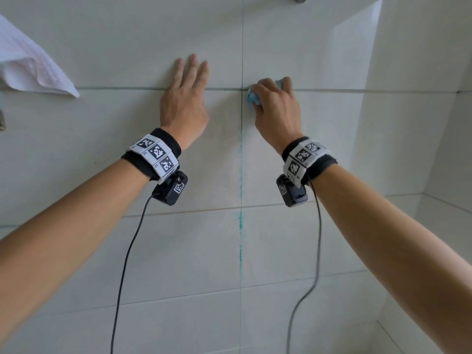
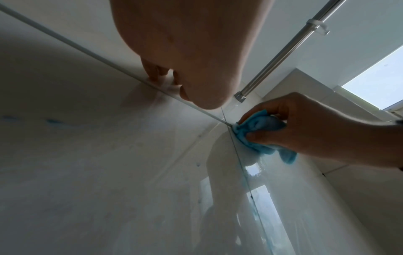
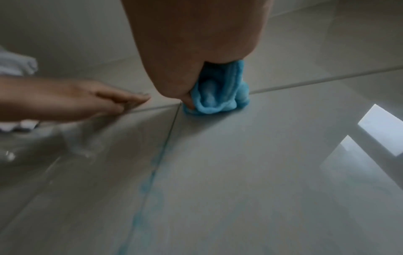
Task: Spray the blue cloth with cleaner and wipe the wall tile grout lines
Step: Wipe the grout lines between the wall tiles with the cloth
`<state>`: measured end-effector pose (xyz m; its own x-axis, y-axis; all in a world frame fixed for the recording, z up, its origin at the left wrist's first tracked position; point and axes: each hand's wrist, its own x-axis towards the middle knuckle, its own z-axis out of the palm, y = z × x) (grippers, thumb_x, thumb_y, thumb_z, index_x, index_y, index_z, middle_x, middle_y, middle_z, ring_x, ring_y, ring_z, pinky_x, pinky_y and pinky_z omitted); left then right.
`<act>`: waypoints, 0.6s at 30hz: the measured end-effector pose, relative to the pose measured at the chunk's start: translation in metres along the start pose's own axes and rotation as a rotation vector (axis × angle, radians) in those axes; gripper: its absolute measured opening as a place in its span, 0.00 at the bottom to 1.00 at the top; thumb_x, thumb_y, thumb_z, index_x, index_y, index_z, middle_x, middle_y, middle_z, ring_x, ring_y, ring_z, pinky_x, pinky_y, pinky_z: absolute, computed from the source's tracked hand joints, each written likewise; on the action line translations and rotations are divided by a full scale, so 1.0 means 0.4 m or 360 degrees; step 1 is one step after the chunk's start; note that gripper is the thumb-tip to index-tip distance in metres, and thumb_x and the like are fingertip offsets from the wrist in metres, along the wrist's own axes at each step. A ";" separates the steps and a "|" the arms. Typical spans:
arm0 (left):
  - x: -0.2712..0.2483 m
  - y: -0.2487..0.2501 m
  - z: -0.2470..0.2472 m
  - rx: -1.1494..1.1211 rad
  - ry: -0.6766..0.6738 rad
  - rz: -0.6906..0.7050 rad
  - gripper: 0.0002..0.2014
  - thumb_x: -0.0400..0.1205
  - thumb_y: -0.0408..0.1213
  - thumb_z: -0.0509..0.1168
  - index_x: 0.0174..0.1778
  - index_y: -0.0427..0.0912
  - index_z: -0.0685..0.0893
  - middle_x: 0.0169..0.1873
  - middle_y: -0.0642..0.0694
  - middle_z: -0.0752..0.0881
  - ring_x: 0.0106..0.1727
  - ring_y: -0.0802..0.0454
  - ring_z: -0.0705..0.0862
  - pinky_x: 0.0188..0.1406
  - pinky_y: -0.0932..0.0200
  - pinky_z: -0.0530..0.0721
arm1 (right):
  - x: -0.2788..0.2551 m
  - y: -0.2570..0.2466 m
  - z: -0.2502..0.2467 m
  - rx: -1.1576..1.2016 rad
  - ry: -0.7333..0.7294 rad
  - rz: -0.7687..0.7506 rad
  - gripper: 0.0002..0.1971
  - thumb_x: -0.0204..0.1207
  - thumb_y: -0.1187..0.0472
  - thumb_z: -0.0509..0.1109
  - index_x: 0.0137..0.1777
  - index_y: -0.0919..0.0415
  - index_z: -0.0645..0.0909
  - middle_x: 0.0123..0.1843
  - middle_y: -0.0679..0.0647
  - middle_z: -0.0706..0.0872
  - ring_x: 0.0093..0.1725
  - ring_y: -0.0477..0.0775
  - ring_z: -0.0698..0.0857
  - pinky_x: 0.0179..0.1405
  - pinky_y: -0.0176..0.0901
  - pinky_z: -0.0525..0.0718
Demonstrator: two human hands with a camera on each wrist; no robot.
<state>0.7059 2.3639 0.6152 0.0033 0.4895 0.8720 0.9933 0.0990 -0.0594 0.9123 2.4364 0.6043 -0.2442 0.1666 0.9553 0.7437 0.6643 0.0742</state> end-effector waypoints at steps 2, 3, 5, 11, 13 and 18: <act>-0.003 0.000 0.007 -0.0008 0.0029 -0.0005 0.39 0.84 0.25 0.57 0.93 0.47 0.55 0.92 0.46 0.53 0.93 0.39 0.49 0.82 0.43 0.72 | -0.054 -0.007 0.020 0.0010 0.0038 -0.0096 0.13 0.79 0.71 0.68 0.59 0.61 0.87 0.61 0.51 0.88 0.58 0.68 0.79 0.31 0.47 0.74; -0.005 0.002 0.013 -0.0004 0.0052 -0.0005 0.39 0.84 0.25 0.57 0.93 0.46 0.55 0.92 0.46 0.53 0.92 0.39 0.50 0.83 0.44 0.70 | -0.088 -0.010 0.031 -0.0004 0.0021 -0.0188 0.14 0.76 0.73 0.69 0.59 0.62 0.87 0.61 0.51 0.88 0.59 0.69 0.79 0.31 0.48 0.75; -0.008 0.009 0.024 -0.0005 0.0070 0.0015 0.38 0.84 0.25 0.57 0.92 0.45 0.55 0.92 0.44 0.54 0.92 0.37 0.50 0.85 0.44 0.68 | -0.144 -0.015 0.042 -0.0057 -0.0041 -0.0348 0.16 0.74 0.74 0.70 0.59 0.62 0.87 0.61 0.50 0.89 0.58 0.68 0.80 0.34 0.50 0.80; -0.022 0.024 0.028 -0.0007 0.0041 0.0038 0.40 0.82 0.25 0.59 0.92 0.44 0.55 0.92 0.43 0.54 0.92 0.35 0.50 0.88 0.45 0.64 | -0.051 -0.019 0.019 -0.0054 -0.0028 -0.0154 0.13 0.76 0.72 0.70 0.56 0.59 0.88 0.58 0.49 0.90 0.57 0.66 0.81 0.28 0.50 0.82; -0.027 0.022 0.025 -0.0007 0.0024 0.0052 0.42 0.80 0.24 0.60 0.93 0.44 0.55 0.92 0.44 0.53 0.92 0.36 0.49 0.88 0.46 0.64 | -0.020 -0.030 0.022 -0.0019 0.0063 -0.0042 0.12 0.79 0.70 0.67 0.56 0.58 0.88 0.58 0.48 0.89 0.58 0.65 0.80 0.29 0.49 0.81; -0.029 0.004 0.031 0.0027 0.0062 0.0098 0.38 0.84 0.25 0.55 0.92 0.45 0.57 0.92 0.45 0.55 0.92 0.38 0.51 0.89 0.47 0.63 | -0.104 -0.048 0.062 -0.0016 0.0138 -0.0176 0.16 0.76 0.71 0.70 0.62 0.61 0.88 0.63 0.51 0.89 0.63 0.69 0.81 0.35 0.53 0.85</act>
<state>0.7058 2.3692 0.5990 0.0689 0.4613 0.8846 0.9890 0.0847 -0.1212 0.8927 2.4347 0.5560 -0.2704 0.0288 0.9623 0.7217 0.6676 0.1828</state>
